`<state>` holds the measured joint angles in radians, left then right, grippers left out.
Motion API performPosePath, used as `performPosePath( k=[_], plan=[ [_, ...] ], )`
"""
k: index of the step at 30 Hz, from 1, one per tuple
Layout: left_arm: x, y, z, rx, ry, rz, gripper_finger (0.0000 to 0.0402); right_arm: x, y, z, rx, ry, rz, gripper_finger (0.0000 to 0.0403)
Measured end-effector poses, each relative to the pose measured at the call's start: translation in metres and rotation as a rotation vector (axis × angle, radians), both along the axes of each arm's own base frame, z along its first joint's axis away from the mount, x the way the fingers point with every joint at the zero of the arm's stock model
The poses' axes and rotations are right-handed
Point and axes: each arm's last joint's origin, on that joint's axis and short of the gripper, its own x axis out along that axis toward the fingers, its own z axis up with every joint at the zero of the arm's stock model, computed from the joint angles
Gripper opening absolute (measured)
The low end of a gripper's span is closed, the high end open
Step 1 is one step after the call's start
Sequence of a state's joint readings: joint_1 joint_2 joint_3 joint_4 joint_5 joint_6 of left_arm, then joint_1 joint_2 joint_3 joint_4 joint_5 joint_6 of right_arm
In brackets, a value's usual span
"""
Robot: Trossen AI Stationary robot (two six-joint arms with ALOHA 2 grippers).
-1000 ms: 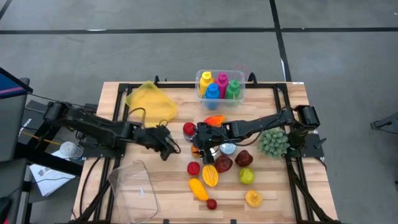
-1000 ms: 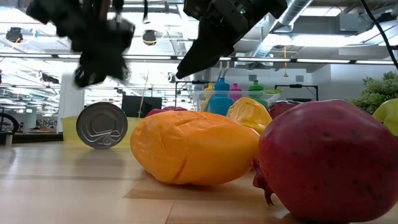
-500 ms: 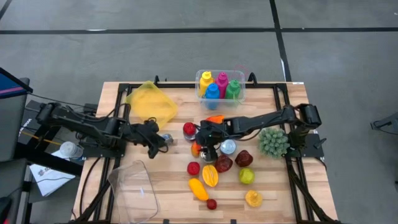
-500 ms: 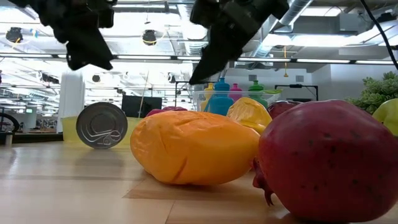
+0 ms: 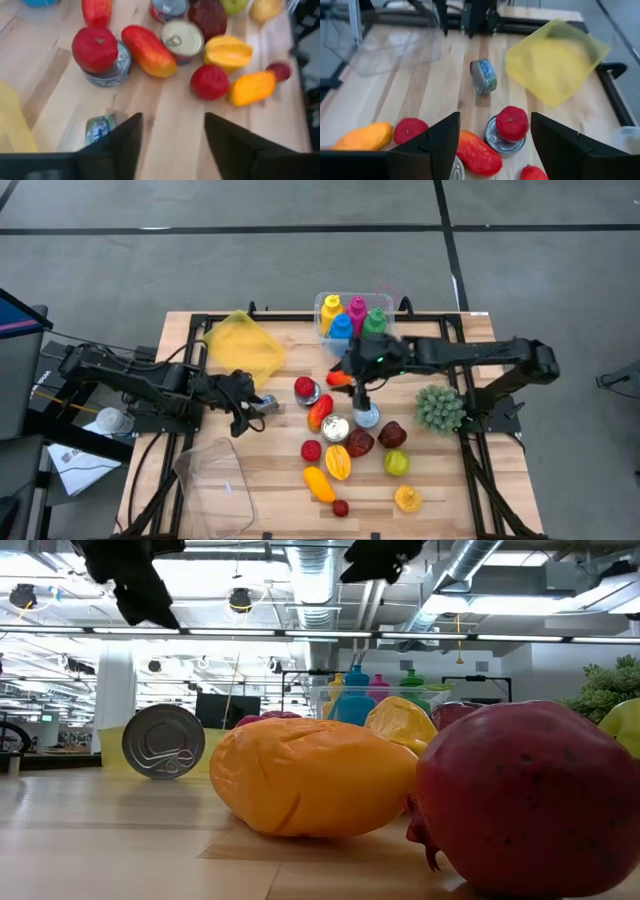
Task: Pick & Place Food Item
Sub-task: Put the green tuna can into the yellow bin
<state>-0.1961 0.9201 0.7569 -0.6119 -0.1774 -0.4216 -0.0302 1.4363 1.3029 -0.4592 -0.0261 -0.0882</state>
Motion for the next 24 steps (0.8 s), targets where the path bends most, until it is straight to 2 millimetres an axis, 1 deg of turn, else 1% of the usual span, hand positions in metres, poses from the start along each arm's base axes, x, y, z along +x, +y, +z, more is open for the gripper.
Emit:
performPosePath(
  k=[3, 6, 8, 10, 13, 15, 17, 20, 23, 24],
  plan=[
    [0.004, -0.001, -0.002, 0.077, 0.016, -0.071, 0.0274, -0.014, -0.003, 0.012, 0.021, -0.017, -0.026, 0.0235],
    [0.005, 0.0, -0.012, 0.146, 0.105, -0.098, 0.0324, -0.023, -0.005, 0.02, 0.051, -0.035, -0.055, 0.0235],
    [0.005, 0.002, -0.02, 0.167, 0.186, -0.086, 0.0349, -0.026, -0.007, 0.021, 0.066, -0.032, -0.082, 0.0235],
    [0.008, 0.004, -0.028, 0.184, 0.258, -0.08, 0.0364, -0.026, -0.007, 0.021, 0.069, -0.036, -0.109, 0.0235],
    [0.013, 0.008, -0.037, 0.208, 0.324, -0.074, 0.0374, -0.026, -0.008, 0.021, 0.057, -0.036, -0.133, 0.0235],
    [0.018, 0.011, -0.041, 0.203, 0.341, -0.06, 0.0373, -0.022, -0.009, 0.018, 0.053, -0.03, -0.15, 0.0235],
    [0.021, 0.015, -0.043, 0.191, 0.356, -0.05, 0.0368, -0.021, -0.009, 0.014, 0.066, -0.006, -0.163, 0.0235],
    [0.023, 0.022, -0.048, 0.187, 0.362, -0.048, 0.0358, -0.019, -0.008, 0.014, 0.079, -0.012, -0.169, 0.0235],
    [0.022, 0.028, -0.06, 0.157, 0.353, -0.036, 0.0346, -0.019, -0.007, 0.009, 0.081, 0.027, -0.168, 0.0235],
    [0.021, 0.03, -0.063, 0.148, 0.357, -0.033, 0.0343, -0.017, -0.006, 0.01, 0.082, 0.012, -0.166, 0.0235]
  ],
)
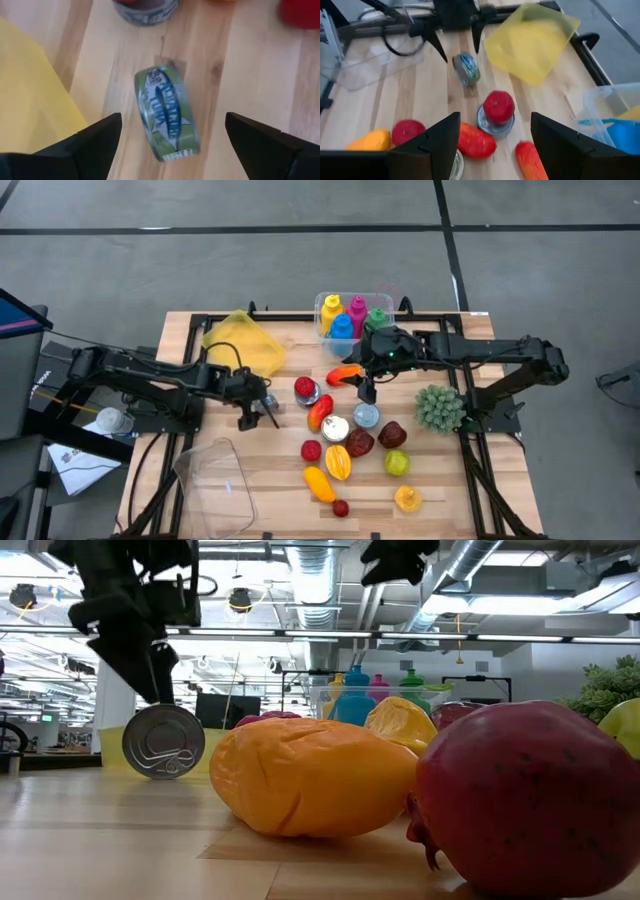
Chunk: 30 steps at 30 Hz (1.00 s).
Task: Pick & Place Food Item
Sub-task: Put the green tuna can into the yellow bin
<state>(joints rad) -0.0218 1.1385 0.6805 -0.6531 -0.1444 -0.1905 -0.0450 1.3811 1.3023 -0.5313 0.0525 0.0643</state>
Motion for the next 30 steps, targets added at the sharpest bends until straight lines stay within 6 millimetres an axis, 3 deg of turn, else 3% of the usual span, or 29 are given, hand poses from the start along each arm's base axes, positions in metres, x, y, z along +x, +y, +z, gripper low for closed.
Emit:
performPosePath(
  k=[9, 21, 26, 30],
  plan=[
    [0.0, 0.0, -0.006, -0.012, -0.003, -0.003, 0.0301, 0.0, 0.001, -0.001, 0.012, 0.007, -0.004, 0.0235],
    [0.01, -0.001, -0.026, -0.072, 0.089, 0.023, 0.013, 0.0, 0.002, -0.001, 0.016, 0.011, -0.006, 0.0226],
    [0.012, -0.003, -0.013, -0.138, 0.022, 0.06, 0.0131, 0.0, 0.002, -0.001, 0.016, 0.014, -0.005, 0.0216],
    [0.013, -0.002, 0.009, -0.21, -0.076, 0.152, 0.0131, 0.0, 0.002, -0.001, 0.016, 0.015, -0.005, 0.0207]
  ],
)
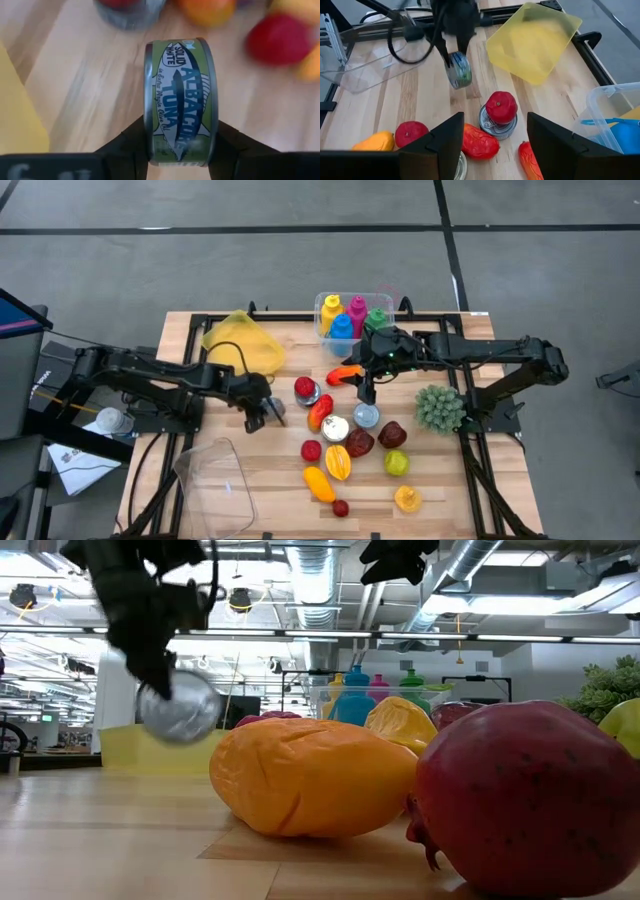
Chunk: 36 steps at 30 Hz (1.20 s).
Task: Pick & Place Food Item
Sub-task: Put the green tuna can into the yellow bin
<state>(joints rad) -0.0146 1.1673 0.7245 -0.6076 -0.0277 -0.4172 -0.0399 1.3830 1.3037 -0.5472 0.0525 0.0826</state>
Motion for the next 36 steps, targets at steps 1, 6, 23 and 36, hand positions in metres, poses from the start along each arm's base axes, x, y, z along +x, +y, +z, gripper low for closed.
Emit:
performPosePath(
  k=[1, 6, 23, 36],
  plan=[
    [0.0, 0.002, 0.007, -0.02, -0.037, 0.04, 0.0131, 0.0, 0.0, 0.0, 0.0, 0.0, 0.0, 0.0205],
    [-0.022, 0.024, 0.037, -0.03, -0.179, 0.328, 0.0131, 0.0, 0.0, 0.0, -0.001, 0.0, 0.0, 0.0197],
    [-0.06, 0.128, 0.02, -0.127, -0.072, 0.705, 0.0131, 0.0, 0.0, 0.001, -0.002, -0.008, 0.002, 0.0193],
    [-0.085, 0.173, 0.006, -0.213, -0.218, 0.659, 0.0131, 0.0, 0.0, 0.001, 0.025, -0.011, -0.018, 0.0193]
  ],
)
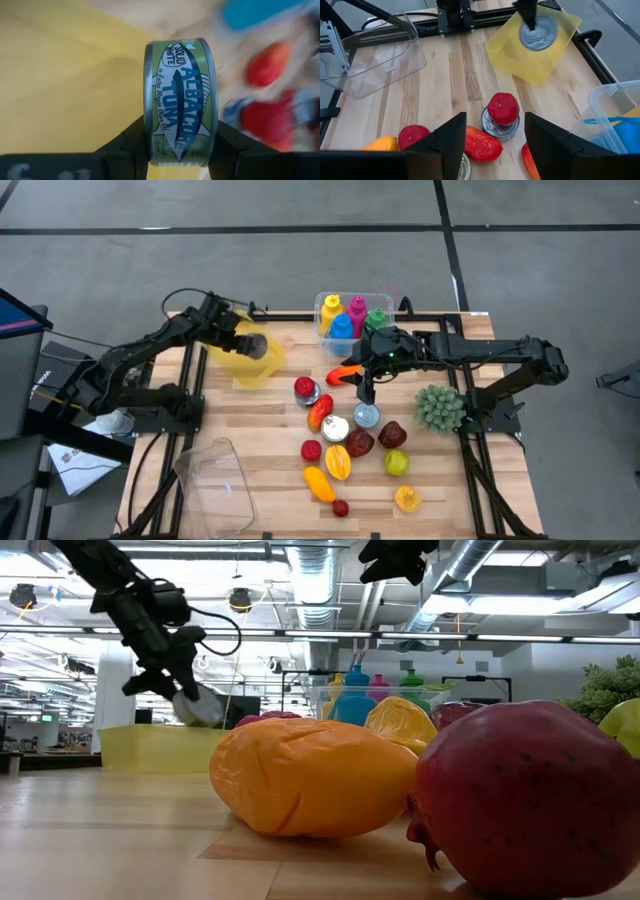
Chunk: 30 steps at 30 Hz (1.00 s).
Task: Pick & Place Food Item
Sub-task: Put the green tuna can into the yellow bin
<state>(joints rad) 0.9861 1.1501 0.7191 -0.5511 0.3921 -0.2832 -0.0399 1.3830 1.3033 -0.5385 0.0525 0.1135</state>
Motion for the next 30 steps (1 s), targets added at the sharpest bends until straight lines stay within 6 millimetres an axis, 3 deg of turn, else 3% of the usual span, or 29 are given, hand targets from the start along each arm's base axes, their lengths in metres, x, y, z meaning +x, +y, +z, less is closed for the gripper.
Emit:
performPosePath(
  k=[5, 15, 21, 30],
  plan=[
    [-0.016, 0.007, -0.013, -0.087, -0.134, 0.056, 0.0131, 0.0, -0.001, 0.0, 0.0, 0.0, -0.003, 0.0193],
    [-0.024, 0.003, -0.03, -0.114, -0.117, 0.063, 0.0131, 0.0, -0.005, 0.0, -0.007, 0.0, -0.013, 0.0193],
    [-0.02, 0.006, -0.033, -0.097, -0.105, 0.077, 0.0131, 0.0, -0.01, 0.0, -0.007, -0.002, -0.03, 0.0193],
    [-0.002, 0.009, -0.059, -0.202, -0.046, 0.018, 0.0131, -0.001, -0.01, 0.0, -0.007, 0.001, -0.03, 0.0193]
  ],
)
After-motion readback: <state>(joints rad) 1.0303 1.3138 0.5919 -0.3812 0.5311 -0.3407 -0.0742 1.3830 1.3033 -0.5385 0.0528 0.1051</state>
